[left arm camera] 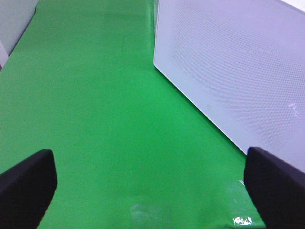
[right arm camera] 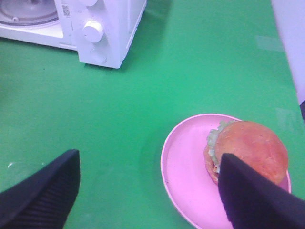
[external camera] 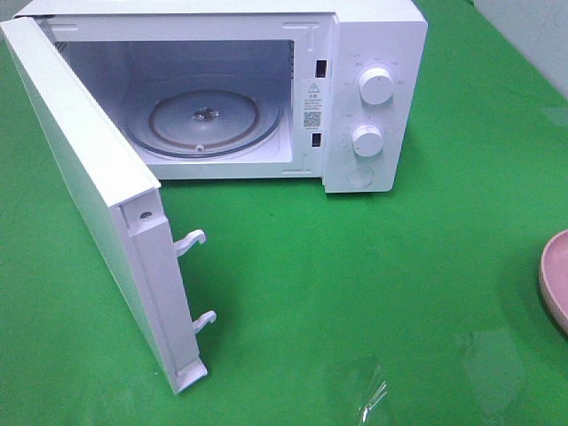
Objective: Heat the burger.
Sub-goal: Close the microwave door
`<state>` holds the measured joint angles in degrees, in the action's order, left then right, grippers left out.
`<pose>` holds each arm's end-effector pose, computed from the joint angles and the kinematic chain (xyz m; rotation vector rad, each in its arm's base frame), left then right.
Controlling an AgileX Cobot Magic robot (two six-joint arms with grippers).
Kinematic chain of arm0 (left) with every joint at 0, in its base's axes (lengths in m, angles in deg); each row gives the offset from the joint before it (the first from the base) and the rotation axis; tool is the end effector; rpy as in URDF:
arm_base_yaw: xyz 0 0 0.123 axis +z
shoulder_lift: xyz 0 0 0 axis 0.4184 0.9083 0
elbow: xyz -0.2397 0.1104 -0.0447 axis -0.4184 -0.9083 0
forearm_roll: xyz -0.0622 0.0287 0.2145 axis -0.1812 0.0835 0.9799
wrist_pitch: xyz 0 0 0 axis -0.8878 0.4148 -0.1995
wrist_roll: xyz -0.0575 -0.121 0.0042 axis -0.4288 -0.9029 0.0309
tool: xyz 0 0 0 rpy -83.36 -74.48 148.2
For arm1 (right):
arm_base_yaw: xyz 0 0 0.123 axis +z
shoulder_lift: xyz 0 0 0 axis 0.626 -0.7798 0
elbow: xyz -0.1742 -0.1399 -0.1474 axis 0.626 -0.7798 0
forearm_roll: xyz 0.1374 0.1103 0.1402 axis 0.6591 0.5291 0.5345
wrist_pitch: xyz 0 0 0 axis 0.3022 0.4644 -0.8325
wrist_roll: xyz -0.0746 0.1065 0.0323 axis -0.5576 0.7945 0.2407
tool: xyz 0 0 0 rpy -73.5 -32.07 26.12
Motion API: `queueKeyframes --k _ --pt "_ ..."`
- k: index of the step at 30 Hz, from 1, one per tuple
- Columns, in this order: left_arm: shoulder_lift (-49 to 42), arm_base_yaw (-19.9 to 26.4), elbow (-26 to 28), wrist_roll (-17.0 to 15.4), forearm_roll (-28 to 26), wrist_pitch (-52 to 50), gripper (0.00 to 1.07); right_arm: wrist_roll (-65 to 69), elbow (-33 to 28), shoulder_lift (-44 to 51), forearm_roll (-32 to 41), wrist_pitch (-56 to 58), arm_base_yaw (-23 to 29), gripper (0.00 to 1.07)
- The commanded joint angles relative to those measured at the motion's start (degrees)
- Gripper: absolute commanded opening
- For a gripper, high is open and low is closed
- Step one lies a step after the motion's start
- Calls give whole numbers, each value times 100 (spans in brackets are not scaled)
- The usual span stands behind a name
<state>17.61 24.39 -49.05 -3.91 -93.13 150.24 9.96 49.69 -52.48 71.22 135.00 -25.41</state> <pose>0.0237 -0.0072 0.2468 0.0105 2.0459 -0.0755 0.0522 -0.0050 0.2843 -0.1068 2.0117 0.0507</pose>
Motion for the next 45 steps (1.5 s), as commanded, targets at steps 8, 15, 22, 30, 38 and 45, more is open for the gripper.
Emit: queueKeyframes --k 8,15,22,30,38,45 --pt "-29 11 6 0 -17 -74 100 -269 -602 865 350 -241 -533 76" --pt "-29 11 6 0 -17 -74 100 -269 -722 1249 361 -52 -533 76" --pt "-29 11 6 0 -17 -74 100 -269 -722 1249 367 -52 -533 76" --pt "-29 11 6 0 -17 -74 100 -269 -722 1249 367 -52 -533 76" --pt "-29 11 6 0 -17 -74 100 -269 -716 1249 367 -52 -533 76" --pt "-29 11 6 0 -17 -74 100 -269 -716 1249 367 -52 -533 76"
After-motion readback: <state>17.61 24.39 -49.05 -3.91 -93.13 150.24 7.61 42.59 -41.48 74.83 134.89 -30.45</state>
